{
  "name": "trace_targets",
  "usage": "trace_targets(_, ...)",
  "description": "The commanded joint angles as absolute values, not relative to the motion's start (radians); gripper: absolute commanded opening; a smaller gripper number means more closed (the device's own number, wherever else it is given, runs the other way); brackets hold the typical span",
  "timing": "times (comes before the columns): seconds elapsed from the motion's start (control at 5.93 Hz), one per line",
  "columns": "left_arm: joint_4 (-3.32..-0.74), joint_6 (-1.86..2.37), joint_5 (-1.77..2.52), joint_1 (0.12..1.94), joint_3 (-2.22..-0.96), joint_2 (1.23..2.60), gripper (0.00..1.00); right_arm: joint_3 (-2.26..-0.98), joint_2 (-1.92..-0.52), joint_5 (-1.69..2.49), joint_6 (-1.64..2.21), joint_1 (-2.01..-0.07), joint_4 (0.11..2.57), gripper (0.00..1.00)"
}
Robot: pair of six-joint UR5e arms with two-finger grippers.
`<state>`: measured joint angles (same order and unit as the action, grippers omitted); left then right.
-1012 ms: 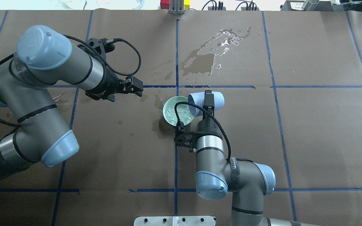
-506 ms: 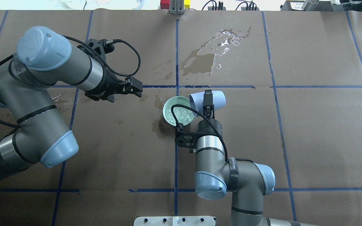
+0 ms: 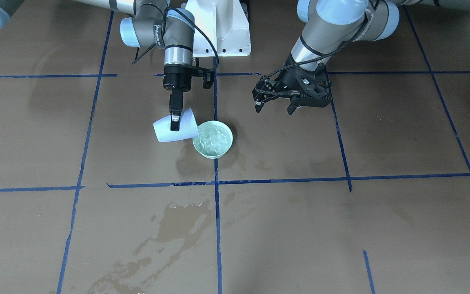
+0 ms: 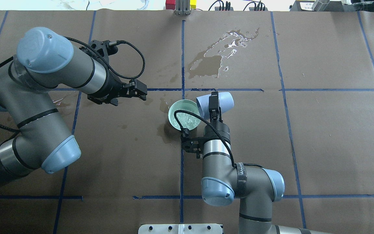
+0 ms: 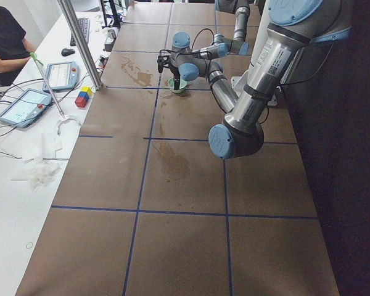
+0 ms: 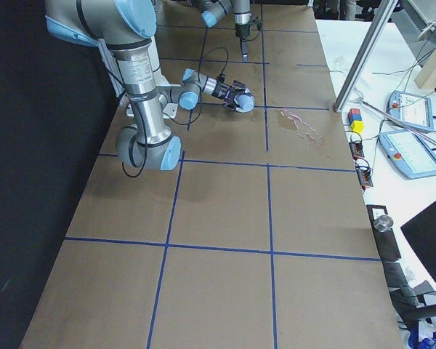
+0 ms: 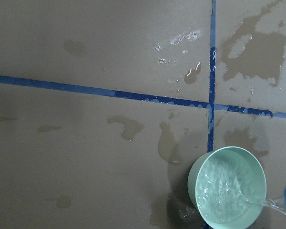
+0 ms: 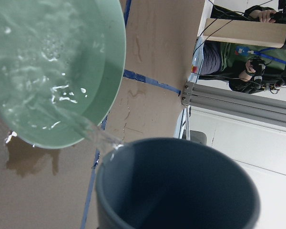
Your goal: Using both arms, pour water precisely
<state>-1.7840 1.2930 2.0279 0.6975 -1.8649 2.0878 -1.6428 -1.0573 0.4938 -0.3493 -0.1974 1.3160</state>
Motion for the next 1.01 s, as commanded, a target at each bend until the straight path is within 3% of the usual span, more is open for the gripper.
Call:
trace_targets(0.0,-1.784,1.293,2.028,0.698,-1.865,2.088,1.00,-1.643,-1.057,0.491,-0.368,-0.198,1.315,0.03)
trace_targets(0.84,-1.784,1.293,2.028,0.696,-1.864,2.086,1.00,-1.647,-1.055,0.506,0.123,-0.206,1.302,0.02)
